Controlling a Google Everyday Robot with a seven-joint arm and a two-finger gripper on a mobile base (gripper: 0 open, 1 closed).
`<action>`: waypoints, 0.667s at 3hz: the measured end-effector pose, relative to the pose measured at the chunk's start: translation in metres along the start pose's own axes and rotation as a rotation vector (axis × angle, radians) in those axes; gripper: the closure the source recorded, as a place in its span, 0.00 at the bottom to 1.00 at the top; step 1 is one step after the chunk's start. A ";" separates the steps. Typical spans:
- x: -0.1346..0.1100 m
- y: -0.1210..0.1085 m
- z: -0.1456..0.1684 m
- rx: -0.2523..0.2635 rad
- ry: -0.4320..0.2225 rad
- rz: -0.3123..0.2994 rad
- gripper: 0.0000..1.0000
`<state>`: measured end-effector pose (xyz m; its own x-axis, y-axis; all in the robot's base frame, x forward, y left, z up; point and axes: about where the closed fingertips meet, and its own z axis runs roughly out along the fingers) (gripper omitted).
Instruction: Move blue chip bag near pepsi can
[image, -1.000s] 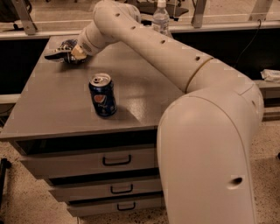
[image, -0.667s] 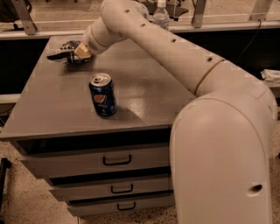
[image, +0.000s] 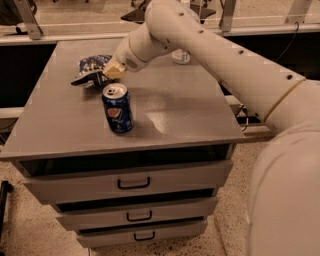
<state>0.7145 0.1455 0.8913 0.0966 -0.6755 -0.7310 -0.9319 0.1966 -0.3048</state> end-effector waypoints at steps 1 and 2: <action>0.030 0.020 -0.028 -0.007 0.035 0.004 1.00; 0.056 0.038 -0.053 -0.005 0.076 0.023 1.00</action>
Offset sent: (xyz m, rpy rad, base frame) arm -0.0775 -0.1161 -0.0290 -0.1026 0.0579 -0.0764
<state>0.6661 0.0772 0.8713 0.0485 -0.7227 -0.6895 -0.9355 0.2090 -0.2850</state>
